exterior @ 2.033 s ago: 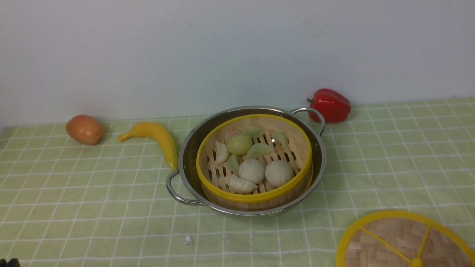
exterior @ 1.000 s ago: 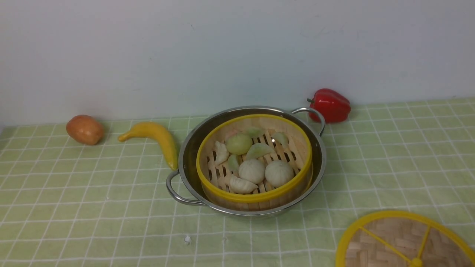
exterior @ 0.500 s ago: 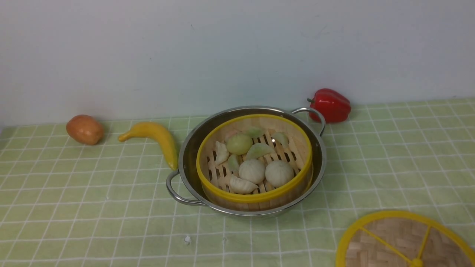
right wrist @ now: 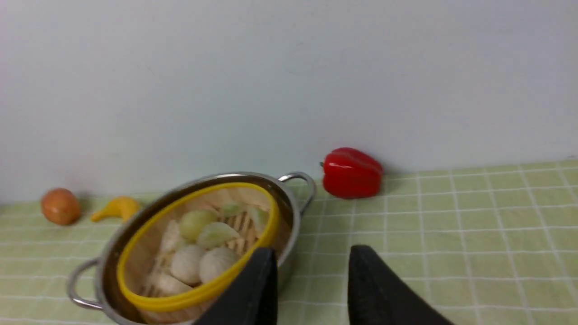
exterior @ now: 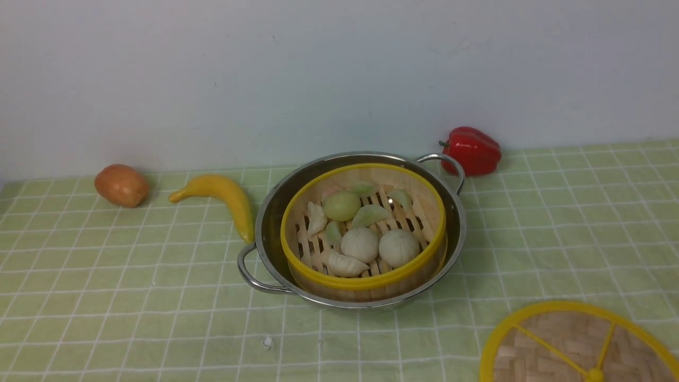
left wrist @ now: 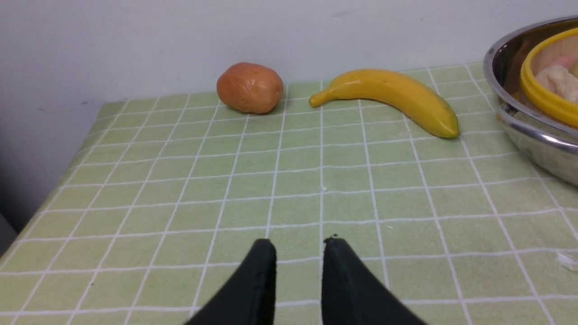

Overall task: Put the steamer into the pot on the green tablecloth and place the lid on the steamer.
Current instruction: 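Move the gripper down to the bamboo steamer lid and grasp its center knob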

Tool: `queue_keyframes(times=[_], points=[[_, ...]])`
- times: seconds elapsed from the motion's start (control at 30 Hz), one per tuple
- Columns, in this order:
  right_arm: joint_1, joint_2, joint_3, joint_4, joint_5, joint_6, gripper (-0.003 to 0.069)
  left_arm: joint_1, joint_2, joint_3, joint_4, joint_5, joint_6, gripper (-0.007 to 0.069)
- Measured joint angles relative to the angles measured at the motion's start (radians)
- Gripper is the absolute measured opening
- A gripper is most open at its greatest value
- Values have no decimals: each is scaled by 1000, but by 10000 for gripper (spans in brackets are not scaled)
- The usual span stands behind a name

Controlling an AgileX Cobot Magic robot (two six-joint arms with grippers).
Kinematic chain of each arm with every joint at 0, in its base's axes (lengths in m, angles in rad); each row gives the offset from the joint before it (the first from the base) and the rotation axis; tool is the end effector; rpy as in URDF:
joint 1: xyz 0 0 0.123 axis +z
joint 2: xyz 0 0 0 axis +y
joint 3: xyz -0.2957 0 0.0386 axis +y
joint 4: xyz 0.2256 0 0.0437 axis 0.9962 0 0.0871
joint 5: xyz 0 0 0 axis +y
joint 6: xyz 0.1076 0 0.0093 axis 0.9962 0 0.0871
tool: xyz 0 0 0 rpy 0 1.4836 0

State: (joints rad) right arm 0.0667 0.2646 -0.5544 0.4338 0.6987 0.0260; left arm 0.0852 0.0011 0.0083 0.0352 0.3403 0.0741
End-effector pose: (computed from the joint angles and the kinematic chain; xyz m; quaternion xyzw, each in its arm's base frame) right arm 0.0264 0.0311 0.3157 0.0366 0.7931 0.2349 0.5607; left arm 0.0344 0.0042 0.1754 0.0052 0.7935 0.0631 0.6053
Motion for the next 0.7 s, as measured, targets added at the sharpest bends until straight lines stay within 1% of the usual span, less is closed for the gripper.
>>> queue_keyframes(times=[0.03, 0.07, 0.1, 0.17, 0.33, 0.4, 0.47, 0.5, 0.53, 0.57, 0.63, 0.67, 0.7], points=[[0, 18, 0, 42, 0, -1, 242, 0, 0, 0, 0, 0, 0, 149], [0, 21, 0, 42, 0, -1, 242, 0, 0, 0, 0, 0, 0, 150], [0, 41, 0, 67, 3, -10, 242, 0, 0, 0, 0, 0, 0, 156], [0, 92, -7, 59, 54, -49, 242, 0, 0, 0, 0, 0, 0, 160], [0, 242, -56, -65, 265, -144, 242, 0, 0, 0, 0, 0, 0, 167], [0, 345, -88, -142, 334, -216, 242, 0, 0, 0, 0, 0, 0, 170], [0, 405, -106, -168, 344, -273, 242, 0, 0, 0, 0, 0, 0, 172], [0, 405, -108, -169, 345, -281, 242, 0, 0, 0, 0, 0, 0, 174], [0, 469, -123, -166, 349, -326, 242, 0, 0, 0, 0, 0, 0, 179], [0, 475, -125, -164, 348, -330, 242, 0, 0, 0, 0, 0, 0, 179], [0, 570, -147, -109, 371, -367, 242, 0, 0, 0, 0, 0, 0, 181], [0, 577, -147, -109, 373, -367, 242, 0, 0, 0, 0, 0, 0, 181], [0, 652, -160, -75, 400, -392, 242, 0, 0, 0, 0, 0, 0, 181]])
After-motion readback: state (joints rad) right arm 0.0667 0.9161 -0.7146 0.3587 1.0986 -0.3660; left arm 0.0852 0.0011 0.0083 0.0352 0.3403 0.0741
